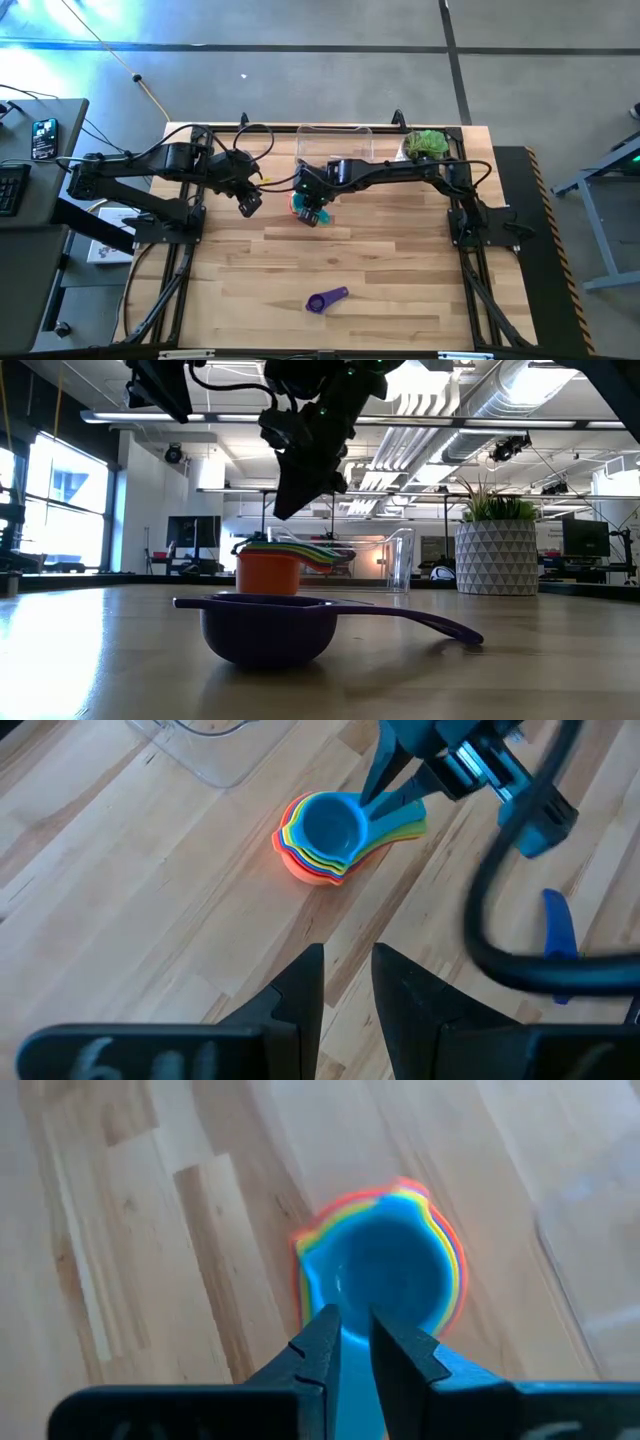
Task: Nest measuring cups in basket
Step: Stack the blue measuring cup on the top of the green measuring cup, then stack the violet measuring cup on the top of the blue measuring cup
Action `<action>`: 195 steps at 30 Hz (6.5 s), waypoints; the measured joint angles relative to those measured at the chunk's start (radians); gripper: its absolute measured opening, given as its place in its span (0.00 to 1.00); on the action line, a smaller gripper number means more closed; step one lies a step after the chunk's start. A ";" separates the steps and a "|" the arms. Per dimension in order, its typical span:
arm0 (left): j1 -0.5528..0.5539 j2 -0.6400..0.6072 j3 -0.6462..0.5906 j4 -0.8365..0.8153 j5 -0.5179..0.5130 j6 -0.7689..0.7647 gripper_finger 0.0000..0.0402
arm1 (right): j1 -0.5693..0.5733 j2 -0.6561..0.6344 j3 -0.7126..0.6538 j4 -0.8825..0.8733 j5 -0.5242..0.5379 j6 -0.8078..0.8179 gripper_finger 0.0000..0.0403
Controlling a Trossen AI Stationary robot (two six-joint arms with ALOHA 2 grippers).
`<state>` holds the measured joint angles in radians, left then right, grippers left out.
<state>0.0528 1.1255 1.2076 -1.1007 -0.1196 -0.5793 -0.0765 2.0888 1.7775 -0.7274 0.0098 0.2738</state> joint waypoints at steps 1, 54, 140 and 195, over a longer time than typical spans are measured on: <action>0.000 0.000 0.000 0.000 0.000 0.000 0.19 | 0.000 0.000 0.004 -0.022 0.011 0.017 0.12; 0.000 0.000 0.000 -0.026 0.006 0.110 0.19 | 0.092 -0.002 0.076 -0.189 -0.036 0.479 0.12; -0.001 0.000 0.000 -0.106 0.000 0.076 0.19 | 0.411 0.246 0.102 0.002 -0.124 0.081 0.01; 0.058 -0.269 0.000 -0.110 -0.066 0.188 0.19 | 0.012 0.252 0.493 -0.463 0.156 0.557 0.00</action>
<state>0.1112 0.8566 1.2076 -1.2106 -0.1856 -0.3908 -0.0647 2.3410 2.2707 -1.1900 0.1659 0.8310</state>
